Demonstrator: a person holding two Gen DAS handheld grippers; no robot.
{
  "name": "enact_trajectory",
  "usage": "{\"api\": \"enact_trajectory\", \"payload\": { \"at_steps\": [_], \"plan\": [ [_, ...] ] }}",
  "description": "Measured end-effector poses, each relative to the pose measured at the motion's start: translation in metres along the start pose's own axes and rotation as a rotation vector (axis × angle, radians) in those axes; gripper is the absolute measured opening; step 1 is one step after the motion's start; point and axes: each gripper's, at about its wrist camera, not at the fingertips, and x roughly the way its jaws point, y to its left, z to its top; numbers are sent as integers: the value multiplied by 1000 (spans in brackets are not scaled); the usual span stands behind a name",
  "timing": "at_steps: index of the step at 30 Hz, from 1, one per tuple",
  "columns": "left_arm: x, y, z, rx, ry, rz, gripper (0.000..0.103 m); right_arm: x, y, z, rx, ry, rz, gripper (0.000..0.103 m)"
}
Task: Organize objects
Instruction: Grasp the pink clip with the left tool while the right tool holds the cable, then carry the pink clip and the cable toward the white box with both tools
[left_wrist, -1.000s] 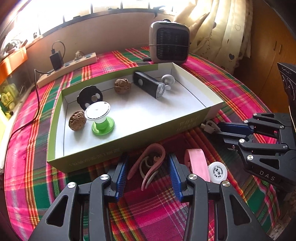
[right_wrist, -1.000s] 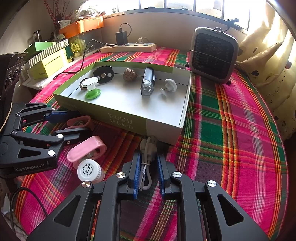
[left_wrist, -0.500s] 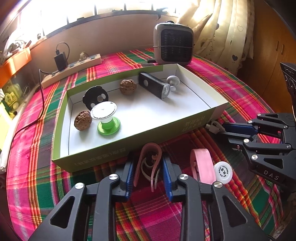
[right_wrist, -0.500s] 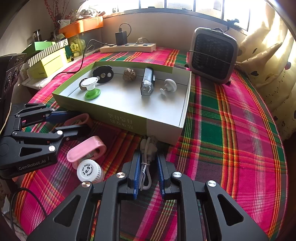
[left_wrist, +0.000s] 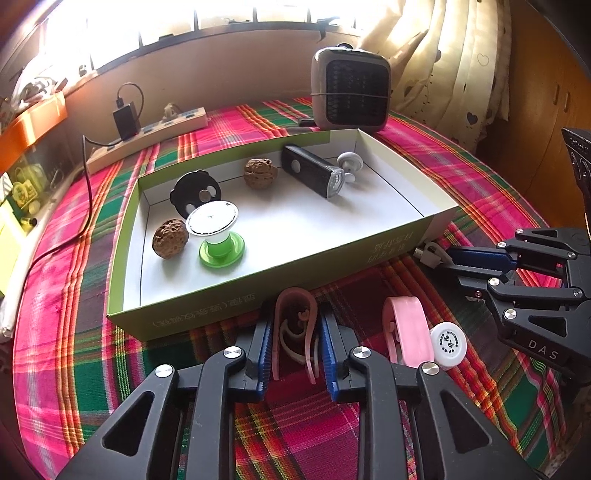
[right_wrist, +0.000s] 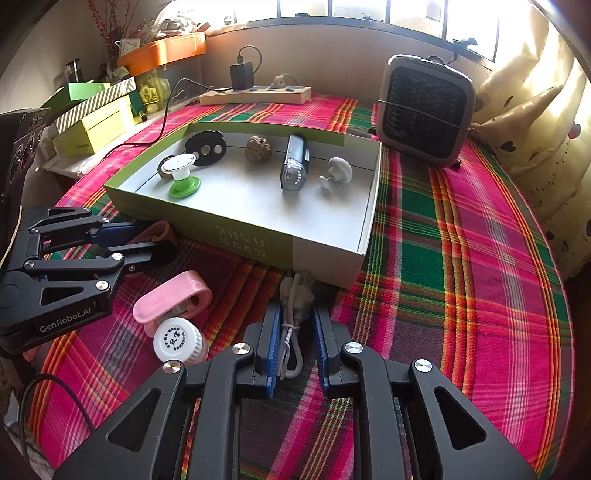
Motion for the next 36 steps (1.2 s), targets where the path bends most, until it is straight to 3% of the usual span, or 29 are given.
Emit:
{"api": "enact_trajectory", "payload": {
  "at_steps": [36],
  "plan": [
    [-13,2,2,-57,-26,8,21,-8,3,2,22,-25,-3,17]
  ]
}}
